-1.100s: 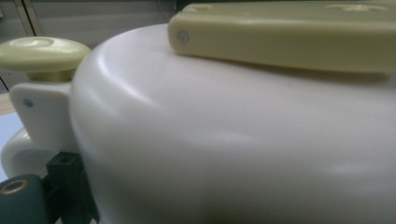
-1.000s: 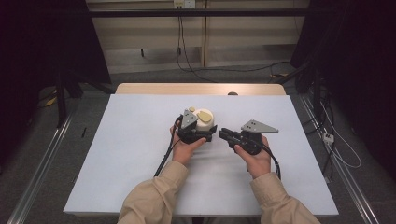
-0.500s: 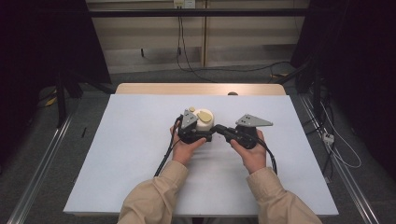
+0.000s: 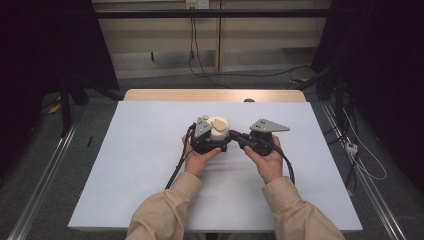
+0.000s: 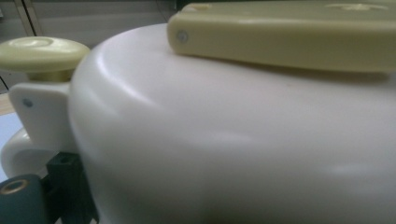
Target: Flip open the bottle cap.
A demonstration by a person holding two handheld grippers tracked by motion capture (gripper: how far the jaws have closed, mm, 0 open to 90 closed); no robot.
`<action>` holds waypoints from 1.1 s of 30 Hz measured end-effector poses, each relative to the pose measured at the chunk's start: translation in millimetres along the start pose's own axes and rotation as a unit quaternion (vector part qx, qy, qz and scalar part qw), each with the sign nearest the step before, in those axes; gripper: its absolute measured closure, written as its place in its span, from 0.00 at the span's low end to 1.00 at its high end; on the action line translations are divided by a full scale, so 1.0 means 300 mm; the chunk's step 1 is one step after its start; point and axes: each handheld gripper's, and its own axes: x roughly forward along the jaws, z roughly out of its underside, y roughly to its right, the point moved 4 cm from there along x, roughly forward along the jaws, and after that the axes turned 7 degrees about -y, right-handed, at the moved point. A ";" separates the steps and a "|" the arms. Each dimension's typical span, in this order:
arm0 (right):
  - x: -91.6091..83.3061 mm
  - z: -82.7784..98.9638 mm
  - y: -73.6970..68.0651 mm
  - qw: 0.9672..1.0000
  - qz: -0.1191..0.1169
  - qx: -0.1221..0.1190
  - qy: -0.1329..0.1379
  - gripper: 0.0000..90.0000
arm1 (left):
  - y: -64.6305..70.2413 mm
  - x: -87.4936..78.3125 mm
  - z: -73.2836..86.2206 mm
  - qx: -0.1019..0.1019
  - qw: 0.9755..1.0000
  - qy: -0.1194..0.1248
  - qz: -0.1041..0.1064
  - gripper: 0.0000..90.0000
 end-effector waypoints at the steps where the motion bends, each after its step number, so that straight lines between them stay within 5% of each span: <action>1: 0.001 -0.002 0.000 1.000 0.001 0.000 -0.001 1.00 | 0.000 0.000 0.000 0.000 1.000 0.000 0.000 0.06; 33: 0.035 -0.024 0.001 1.000 0.009 -0.006 -0.011 1.00 | 0.000 -0.001 0.001 0.004 1.000 -0.003 -0.002 0.06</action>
